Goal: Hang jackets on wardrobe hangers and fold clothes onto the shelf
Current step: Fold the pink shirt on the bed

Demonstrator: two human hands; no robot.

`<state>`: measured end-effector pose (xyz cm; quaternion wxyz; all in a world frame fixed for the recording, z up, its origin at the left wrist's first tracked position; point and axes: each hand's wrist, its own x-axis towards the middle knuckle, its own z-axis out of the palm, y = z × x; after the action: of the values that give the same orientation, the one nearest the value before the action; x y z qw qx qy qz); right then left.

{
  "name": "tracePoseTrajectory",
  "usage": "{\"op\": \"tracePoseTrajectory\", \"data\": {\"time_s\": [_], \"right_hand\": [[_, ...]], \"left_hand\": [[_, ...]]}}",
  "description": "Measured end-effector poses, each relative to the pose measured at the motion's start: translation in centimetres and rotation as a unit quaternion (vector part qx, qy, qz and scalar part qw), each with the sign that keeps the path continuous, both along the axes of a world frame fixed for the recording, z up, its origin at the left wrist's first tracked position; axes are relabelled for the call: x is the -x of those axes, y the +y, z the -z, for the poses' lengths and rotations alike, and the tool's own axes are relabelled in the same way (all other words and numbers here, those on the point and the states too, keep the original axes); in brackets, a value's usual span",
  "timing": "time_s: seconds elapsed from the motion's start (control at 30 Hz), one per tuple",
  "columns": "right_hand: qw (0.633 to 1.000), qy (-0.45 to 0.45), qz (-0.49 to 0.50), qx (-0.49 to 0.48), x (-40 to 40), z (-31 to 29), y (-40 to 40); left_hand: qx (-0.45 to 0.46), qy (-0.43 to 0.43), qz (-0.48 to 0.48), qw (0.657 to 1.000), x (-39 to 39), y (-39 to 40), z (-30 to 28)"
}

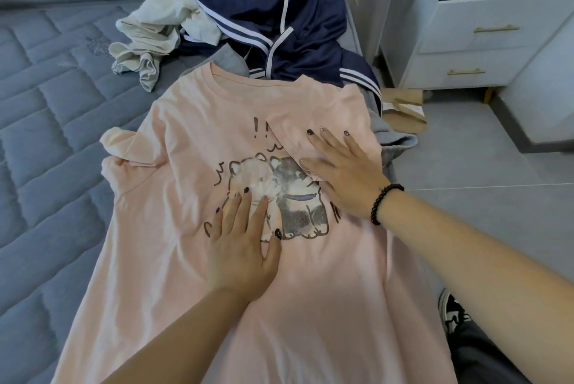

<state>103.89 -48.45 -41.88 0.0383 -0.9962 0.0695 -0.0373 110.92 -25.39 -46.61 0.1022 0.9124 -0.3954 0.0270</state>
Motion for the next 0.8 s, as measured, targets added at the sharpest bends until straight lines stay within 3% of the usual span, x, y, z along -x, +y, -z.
{"op": "tracePoseTrajectory", "data": {"time_s": [0.07, 0.17, 0.33, 0.43, 0.63, 0.8], "right_hand": [[0.999, -0.017, 0.009, 0.025, 0.4, 0.7, 0.7], [0.998, 0.035, 0.045, 0.035, 0.5, 1.1, 2.3], [0.979, 0.01, 0.137, -0.151, 2.3, 1.6, 8.2], [0.963, -0.001, 0.196, -0.187, 3.1, 2.2, 10.4], [0.966, -0.028, 0.239, -0.094, 3.1, 4.1, 12.2], [0.969, -0.028, 0.229, -0.083, 3.2, 4.0, 11.9]], "left_hand": [[-0.002, -0.003, 0.002, 1.0, 0.0, 0.0, 0.1], [0.001, -0.005, 0.001, 1.0, 0.0, 0.0, 0.2], [0.013, -0.007, -0.002, 1.0, 0.0, 0.0, 0.4], [0.029, -0.004, -0.008, 1.0, -0.1, 0.0, 0.8], [0.056, 0.019, -0.028, 0.998, -0.2, 0.1, 0.4], [0.102, 0.047, -0.199, 0.974, -1.9, 0.5, -0.6]]}}
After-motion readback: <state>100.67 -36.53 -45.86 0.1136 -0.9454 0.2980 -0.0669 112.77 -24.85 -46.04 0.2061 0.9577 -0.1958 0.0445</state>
